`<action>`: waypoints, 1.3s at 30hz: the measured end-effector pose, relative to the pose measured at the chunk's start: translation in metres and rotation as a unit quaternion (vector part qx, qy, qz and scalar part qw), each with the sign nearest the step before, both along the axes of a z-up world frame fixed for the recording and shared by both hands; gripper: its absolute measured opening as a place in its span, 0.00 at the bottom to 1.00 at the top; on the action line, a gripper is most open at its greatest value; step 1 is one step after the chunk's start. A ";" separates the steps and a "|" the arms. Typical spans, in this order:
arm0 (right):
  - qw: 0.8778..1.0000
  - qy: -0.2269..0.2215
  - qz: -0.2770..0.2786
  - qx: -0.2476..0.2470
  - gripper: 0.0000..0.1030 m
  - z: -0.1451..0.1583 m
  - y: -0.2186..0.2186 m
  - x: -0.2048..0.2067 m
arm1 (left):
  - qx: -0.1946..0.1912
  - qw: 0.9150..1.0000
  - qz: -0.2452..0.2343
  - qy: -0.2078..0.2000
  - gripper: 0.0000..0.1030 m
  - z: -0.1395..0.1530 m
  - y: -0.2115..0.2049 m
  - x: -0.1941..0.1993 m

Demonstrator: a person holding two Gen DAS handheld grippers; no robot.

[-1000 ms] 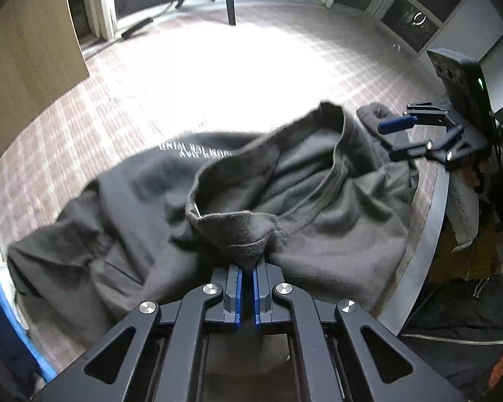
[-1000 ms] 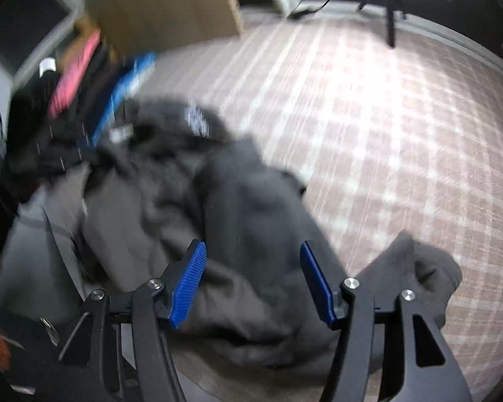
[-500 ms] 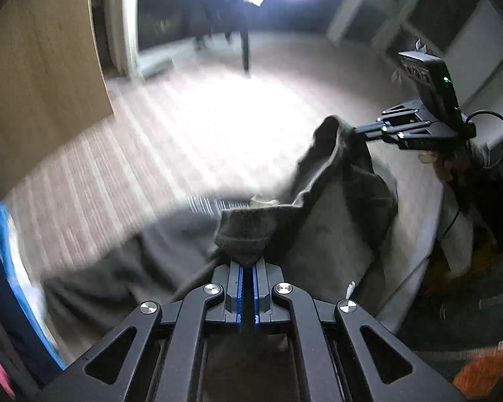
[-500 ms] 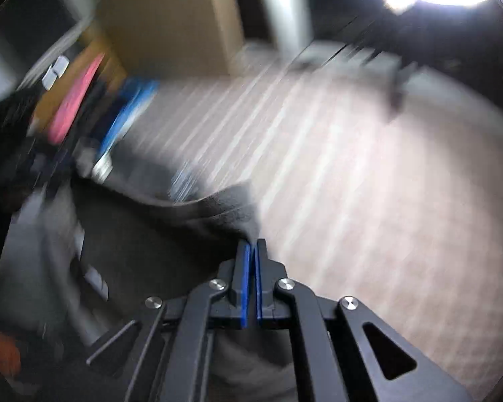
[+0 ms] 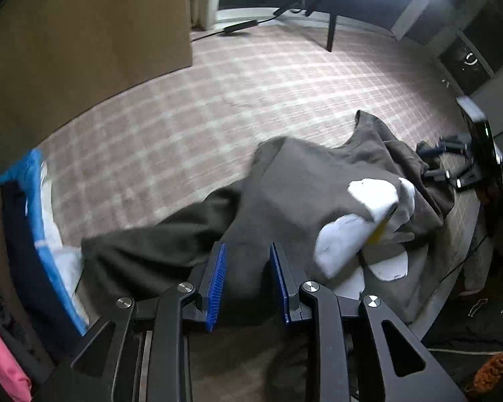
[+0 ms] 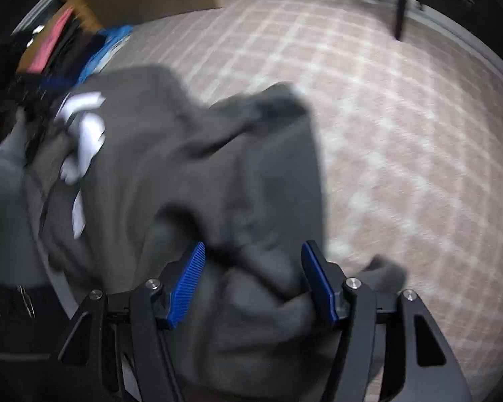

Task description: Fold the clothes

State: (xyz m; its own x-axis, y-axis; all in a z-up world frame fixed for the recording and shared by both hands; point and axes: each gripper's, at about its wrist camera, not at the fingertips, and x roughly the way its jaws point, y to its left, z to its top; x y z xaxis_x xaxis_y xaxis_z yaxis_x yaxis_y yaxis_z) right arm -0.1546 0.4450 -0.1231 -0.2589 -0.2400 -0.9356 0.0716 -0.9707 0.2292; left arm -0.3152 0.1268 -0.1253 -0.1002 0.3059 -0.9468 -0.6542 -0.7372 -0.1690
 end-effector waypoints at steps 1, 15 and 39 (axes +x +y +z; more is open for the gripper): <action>1.000 0.003 0.003 0.014 0.05 0.001 -0.001 0.003 | 0.000 1.000 0.003 0.002 0.25 0.001 -0.003 0.000; 0.986 -0.030 -0.148 0.074 0.45 0.037 0.072 0.088 | 0.000 0.997 -0.076 -0.013 0.47 -0.012 0.023 0.012; 0.996 -0.086 -0.010 0.016 0.10 0.014 0.025 0.116 | -0.050 0.991 -0.104 -0.070 0.15 -0.029 0.002 0.093</action>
State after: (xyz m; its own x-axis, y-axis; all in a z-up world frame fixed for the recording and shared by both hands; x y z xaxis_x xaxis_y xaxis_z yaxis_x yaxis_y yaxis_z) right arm -0.0382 0.4703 -0.1091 -0.0989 -0.2067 -0.9734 0.0143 -0.9784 0.2063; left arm -0.2223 0.1287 -0.1542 0.0896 0.2103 -0.9735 -0.7696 -0.6058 -0.2017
